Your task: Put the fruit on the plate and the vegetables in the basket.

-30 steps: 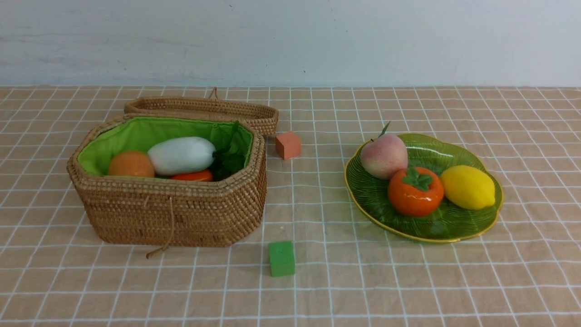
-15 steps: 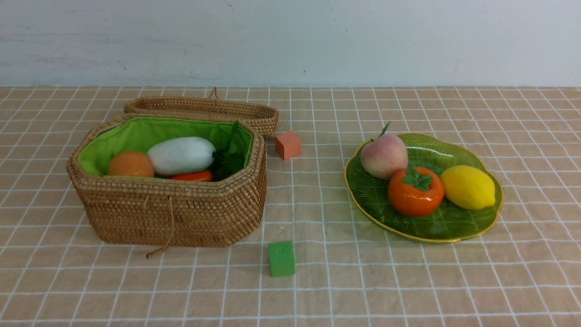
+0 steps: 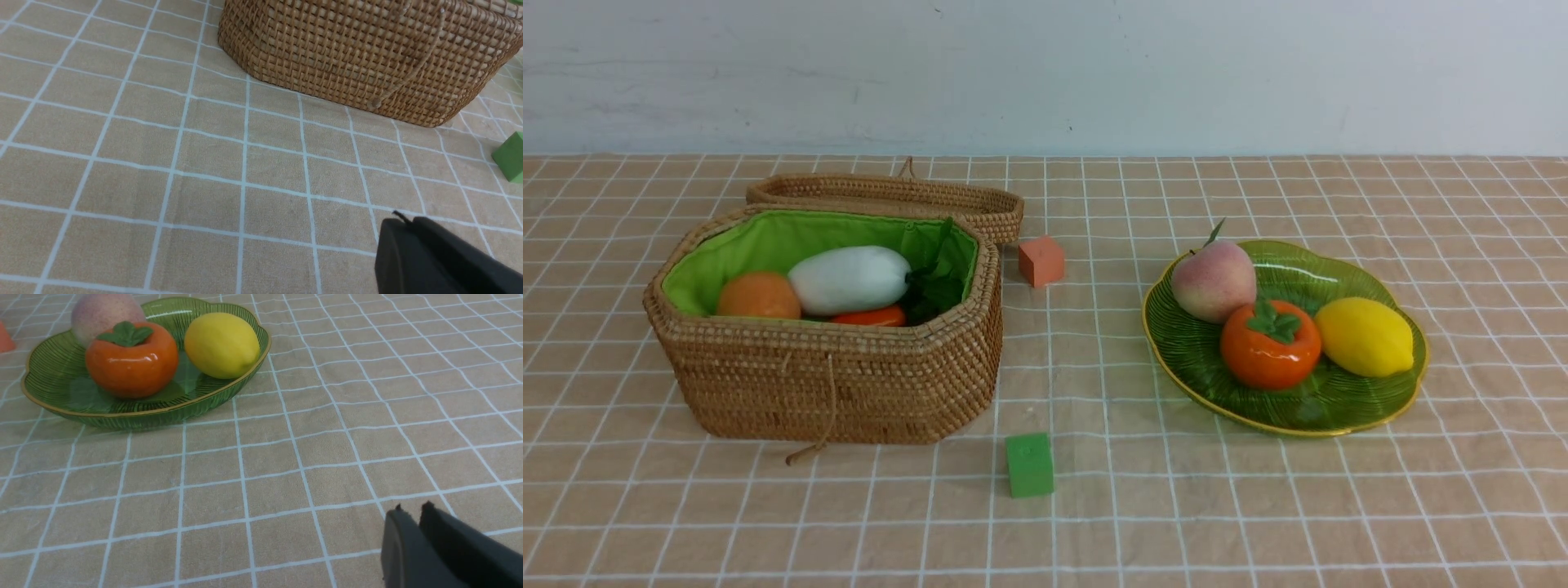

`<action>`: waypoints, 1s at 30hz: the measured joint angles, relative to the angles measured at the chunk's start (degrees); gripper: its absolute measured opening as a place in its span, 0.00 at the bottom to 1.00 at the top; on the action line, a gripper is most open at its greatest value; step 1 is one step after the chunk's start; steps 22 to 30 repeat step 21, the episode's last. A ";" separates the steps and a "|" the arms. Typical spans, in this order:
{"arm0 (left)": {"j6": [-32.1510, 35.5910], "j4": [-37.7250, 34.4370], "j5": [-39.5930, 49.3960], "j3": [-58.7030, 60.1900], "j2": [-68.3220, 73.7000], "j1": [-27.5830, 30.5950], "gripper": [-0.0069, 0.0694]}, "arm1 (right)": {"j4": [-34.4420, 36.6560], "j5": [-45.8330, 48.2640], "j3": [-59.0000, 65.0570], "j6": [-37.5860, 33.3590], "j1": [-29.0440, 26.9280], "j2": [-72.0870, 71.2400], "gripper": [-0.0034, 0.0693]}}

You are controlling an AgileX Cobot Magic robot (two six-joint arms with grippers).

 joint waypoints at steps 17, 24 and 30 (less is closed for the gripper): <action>0.00 0.00 0.00 0.00 0.00 0.00 0.11 | 0.00 0.00 0.00 0.00 0.00 0.00 0.17; 0.00 0.00 0.00 0.00 0.00 0.00 0.12 | 0.00 0.00 0.00 0.00 0.00 0.00 0.17; 0.00 0.00 0.00 0.00 0.00 0.00 0.12 | 0.00 0.00 0.00 0.00 0.00 0.00 0.17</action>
